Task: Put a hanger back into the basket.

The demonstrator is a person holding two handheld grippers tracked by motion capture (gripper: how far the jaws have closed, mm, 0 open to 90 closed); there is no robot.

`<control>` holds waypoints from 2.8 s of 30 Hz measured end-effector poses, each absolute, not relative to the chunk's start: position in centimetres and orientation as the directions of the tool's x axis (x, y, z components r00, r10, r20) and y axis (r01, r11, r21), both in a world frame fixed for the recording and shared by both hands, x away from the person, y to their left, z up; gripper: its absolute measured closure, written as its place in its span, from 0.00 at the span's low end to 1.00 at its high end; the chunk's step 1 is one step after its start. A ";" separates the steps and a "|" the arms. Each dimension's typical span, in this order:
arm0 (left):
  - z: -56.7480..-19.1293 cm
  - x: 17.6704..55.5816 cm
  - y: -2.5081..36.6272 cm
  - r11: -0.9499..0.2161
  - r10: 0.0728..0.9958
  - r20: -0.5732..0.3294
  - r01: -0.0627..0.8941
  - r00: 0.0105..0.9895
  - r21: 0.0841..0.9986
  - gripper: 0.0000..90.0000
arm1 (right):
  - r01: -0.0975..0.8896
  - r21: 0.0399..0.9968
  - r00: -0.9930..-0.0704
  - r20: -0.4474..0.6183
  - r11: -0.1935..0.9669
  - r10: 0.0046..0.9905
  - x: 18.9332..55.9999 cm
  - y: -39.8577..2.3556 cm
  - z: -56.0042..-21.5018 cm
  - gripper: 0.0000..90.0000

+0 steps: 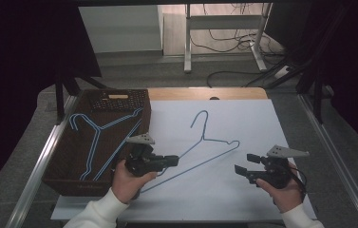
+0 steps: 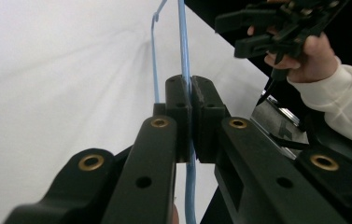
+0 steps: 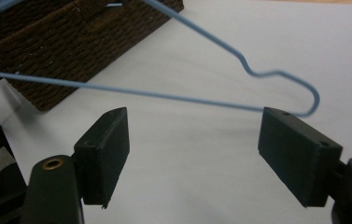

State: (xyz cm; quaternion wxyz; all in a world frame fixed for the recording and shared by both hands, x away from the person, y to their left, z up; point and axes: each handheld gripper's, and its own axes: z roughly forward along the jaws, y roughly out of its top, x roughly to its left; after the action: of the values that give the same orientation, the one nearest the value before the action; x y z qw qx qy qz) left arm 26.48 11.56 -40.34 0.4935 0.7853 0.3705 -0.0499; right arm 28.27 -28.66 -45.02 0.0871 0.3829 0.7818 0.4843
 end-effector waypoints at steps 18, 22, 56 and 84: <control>-36.7 26.1 17.2 -0.145 0.555 -0.424 0.585 0.716 0.798 0.97 | 0.541 0.783 -0.690 0.204 0.307 0.694 28.7 -28.6 -46.8 0.27; -36.3 25.9 19.2 -0.109 0.576 -0.421 0.576 0.701 0.810 0.97 | 0.544 0.774 -0.692 0.197 0.323 0.694 28.7 -28.3 -47.1 0.27; -39.7 25.4 33.7 0.187 0.742 -0.480 0.543 0.468 0.818 0.97 | 0.558 0.749 -0.686 0.174 0.357 0.707 29.0 -28.1 -47.8 0.27; -42.6 27.1 33.6 0.182 0.755 -0.508 0.612 0.414 0.770 0.97 | 0.558 0.742 -0.689 0.164 0.372 0.706 29.0 -27.9 -47.9 0.27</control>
State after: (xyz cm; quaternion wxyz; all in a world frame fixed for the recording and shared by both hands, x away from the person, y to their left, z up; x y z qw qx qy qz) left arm 27.11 33.63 -42.57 0.5500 0.6361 0.5373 0.0653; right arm 29.03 -27.92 -47.94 0.0906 0.3837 0.8234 0.4081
